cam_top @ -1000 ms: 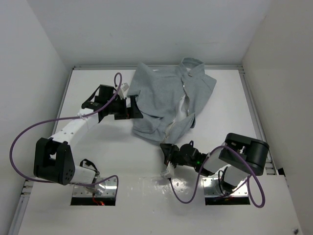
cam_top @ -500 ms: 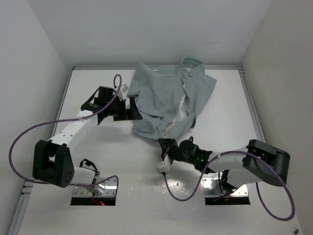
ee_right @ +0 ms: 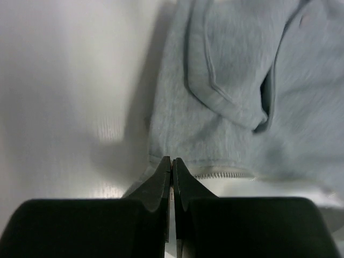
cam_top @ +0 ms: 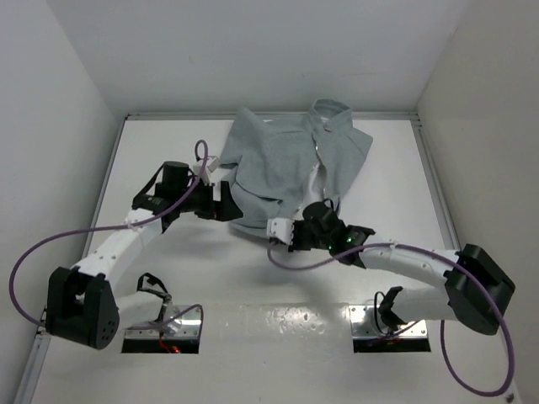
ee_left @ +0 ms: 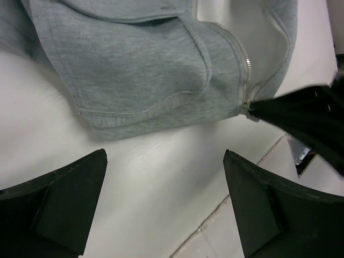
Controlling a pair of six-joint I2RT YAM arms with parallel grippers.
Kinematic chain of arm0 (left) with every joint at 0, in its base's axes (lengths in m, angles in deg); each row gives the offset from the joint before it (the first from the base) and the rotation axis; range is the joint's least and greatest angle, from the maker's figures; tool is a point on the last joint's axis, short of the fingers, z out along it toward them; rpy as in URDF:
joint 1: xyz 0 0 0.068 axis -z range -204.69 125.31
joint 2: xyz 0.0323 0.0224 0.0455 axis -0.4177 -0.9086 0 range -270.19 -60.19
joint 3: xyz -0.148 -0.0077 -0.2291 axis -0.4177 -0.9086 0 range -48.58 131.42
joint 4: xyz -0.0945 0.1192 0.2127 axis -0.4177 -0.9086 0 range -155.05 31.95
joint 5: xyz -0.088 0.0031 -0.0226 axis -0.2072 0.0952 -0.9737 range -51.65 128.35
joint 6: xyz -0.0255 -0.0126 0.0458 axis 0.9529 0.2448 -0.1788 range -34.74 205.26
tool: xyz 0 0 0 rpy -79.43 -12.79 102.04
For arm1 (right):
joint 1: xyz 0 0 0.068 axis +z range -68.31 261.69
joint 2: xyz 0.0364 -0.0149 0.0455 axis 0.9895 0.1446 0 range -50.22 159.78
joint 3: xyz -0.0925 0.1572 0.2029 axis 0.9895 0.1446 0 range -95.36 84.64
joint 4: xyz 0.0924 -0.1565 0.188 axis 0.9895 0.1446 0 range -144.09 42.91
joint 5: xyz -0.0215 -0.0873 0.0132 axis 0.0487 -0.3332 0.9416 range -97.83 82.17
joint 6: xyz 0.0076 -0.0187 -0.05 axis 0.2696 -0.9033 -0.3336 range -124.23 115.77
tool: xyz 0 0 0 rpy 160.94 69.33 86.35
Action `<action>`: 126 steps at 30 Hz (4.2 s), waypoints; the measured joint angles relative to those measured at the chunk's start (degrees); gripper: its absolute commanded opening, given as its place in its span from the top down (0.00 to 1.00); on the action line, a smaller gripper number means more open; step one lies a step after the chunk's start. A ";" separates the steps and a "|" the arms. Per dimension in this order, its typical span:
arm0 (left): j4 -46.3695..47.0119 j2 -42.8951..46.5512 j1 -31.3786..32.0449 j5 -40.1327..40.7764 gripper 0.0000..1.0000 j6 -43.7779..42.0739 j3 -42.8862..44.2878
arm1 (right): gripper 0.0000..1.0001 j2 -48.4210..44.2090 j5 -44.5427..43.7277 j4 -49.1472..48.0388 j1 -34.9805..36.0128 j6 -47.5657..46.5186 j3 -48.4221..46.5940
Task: Zip up the jacket
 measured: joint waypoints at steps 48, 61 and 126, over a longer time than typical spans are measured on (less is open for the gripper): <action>71.01 0.13 48.35 38.29 0.28 -57.92 -36.11 | 1.00 11.89 31.52 4.31 -24.85 66.55 -13.09; 80.74 -12.87 47.47 42.16 0.26 -54.38 -29.97 | 1.00 11.87 31.89 4.17 -26.29 68.37 -12.57; 7.61 52.65 51.89 42.95 1.00 -63.36 -19.50 | 0.72 44.94 23.78 14.82 -64.54 59.80 -59.95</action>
